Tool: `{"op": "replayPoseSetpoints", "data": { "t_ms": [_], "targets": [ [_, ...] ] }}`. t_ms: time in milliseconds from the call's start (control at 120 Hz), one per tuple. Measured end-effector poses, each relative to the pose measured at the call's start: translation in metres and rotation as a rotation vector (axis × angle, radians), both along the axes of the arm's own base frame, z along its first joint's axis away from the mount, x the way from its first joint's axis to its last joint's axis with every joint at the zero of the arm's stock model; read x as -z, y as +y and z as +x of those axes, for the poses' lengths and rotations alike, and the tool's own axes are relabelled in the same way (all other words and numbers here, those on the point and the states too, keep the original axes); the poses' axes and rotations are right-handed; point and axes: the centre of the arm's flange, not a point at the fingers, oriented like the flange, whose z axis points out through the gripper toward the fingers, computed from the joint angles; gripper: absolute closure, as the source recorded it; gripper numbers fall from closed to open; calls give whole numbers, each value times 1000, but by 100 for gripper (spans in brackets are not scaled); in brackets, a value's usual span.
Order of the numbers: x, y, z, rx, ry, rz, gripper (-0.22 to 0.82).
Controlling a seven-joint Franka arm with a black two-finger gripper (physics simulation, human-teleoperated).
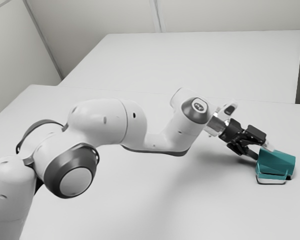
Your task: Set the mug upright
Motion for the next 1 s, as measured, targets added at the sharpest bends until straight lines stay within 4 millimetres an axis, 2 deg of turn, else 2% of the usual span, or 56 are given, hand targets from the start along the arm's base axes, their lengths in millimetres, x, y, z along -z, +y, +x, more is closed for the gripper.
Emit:
{"op": "replayPoseSetpoints", "data": {
  "t_ms": [500,1000],
  "targets": [
    [8,-21,2,14,-3,-7,5],
    [8,-19,4,8,-2,0,47]
  ]
}}
